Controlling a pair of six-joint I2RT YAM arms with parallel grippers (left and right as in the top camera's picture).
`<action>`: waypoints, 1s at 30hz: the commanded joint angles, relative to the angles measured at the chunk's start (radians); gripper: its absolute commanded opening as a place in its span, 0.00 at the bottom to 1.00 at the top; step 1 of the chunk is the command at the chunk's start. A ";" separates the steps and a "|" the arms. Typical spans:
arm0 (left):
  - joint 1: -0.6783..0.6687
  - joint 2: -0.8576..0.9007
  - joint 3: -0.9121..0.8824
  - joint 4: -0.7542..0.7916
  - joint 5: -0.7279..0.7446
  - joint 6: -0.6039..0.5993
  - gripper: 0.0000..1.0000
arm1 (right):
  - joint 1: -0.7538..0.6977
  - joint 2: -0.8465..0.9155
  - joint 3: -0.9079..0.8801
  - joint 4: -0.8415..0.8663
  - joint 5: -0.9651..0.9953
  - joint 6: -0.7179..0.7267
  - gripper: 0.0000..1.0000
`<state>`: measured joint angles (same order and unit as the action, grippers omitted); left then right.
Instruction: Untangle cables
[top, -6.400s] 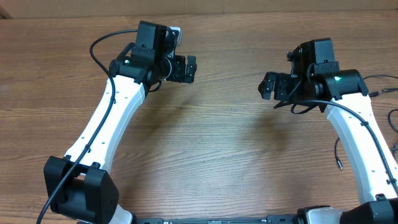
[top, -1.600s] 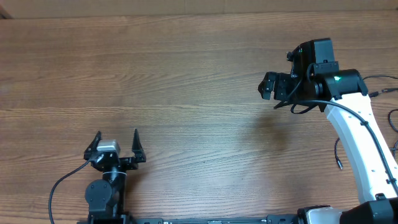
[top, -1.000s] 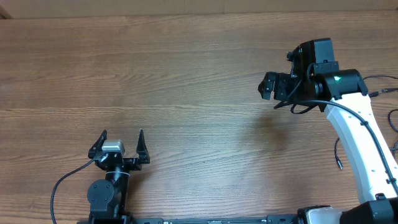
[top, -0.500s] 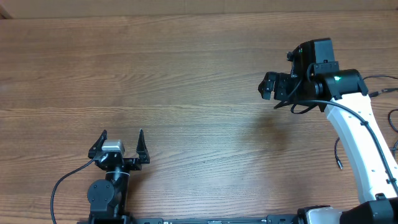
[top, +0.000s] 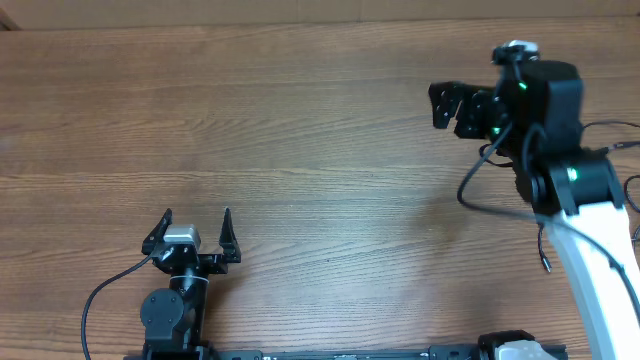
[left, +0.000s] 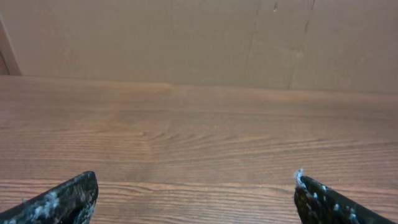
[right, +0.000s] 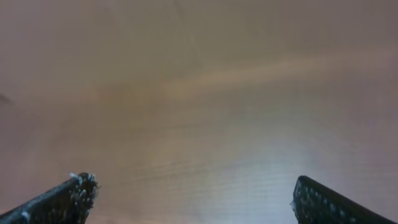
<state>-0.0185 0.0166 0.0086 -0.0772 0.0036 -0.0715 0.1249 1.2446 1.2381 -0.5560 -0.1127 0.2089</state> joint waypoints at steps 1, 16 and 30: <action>-0.002 -0.012 -0.004 -0.001 -0.003 0.005 1.00 | -0.003 -0.087 -0.138 0.153 0.019 -0.005 1.00; -0.002 -0.012 -0.004 -0.001 -0.003 0.005 1.00 | -0.003 -0.529 -0.958 1.076 0.045 -0.005 1.00; -0.002 -0.012 -0.004 -0.001 -0.003 0.005 1.00 | -0.010 -0.859 -1.229 1.154 0.078 -0.005 1.00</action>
<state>-0.0185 0.0135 0.0086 -0.0769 0.0036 -0.0715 0.1238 0.4400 0.0452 0.5907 -0.0444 0.2085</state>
